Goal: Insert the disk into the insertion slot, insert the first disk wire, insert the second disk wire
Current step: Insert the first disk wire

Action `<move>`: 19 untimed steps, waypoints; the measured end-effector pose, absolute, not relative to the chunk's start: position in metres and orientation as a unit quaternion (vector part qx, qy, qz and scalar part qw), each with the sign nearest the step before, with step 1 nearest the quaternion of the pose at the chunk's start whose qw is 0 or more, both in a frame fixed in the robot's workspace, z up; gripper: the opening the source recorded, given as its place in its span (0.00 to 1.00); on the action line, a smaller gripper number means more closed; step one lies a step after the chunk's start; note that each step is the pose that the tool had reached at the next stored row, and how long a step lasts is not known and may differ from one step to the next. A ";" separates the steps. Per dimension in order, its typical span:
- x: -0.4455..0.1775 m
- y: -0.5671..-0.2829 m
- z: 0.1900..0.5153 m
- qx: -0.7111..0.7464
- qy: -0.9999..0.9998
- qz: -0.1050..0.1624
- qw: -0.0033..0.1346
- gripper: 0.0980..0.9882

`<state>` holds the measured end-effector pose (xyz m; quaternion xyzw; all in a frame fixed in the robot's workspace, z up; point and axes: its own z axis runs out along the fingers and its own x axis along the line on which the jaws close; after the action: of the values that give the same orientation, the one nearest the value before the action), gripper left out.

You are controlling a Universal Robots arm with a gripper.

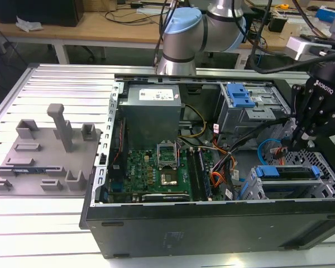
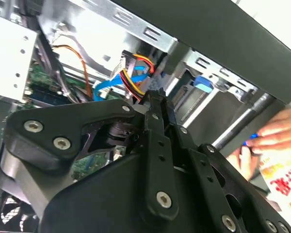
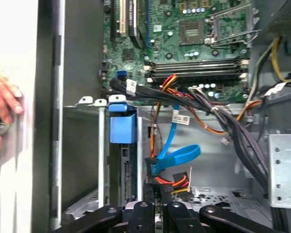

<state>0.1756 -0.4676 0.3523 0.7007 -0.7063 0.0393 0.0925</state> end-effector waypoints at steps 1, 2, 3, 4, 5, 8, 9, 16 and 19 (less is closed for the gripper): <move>0.176 -0.470 0.353 0.702 -0.707 0.031 0.084 0.07; 0.176 -0.472 0.353 0.702 -0.707 0.028 0.081 0.07; 0.176 -0.473 0.354 0.702 -0.707 0.026 0.079 0.07; 0.176 -0.475 0.356 0.702 -0.707 0.024 0.077 0.07; 0.176 -0.476 0.357 0.702 -0.707 0.023 0.076 0.07; 0.176 -0.483 0.360 0.702 -0.708 0.018 0.073 0.07; 0.176 -0.484 0.360 0.702 -0.708 0.017 0.072 0.07; 0.180 -0.490 0.360 0.701 -0.710 0.010 0.070 0.07; 0.181 -0.491 0.360 0.699 -0.712 0.007 0.070 0.07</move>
<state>0.1809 -0.4906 0.3598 0.6986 -0.7121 0.0068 0.0695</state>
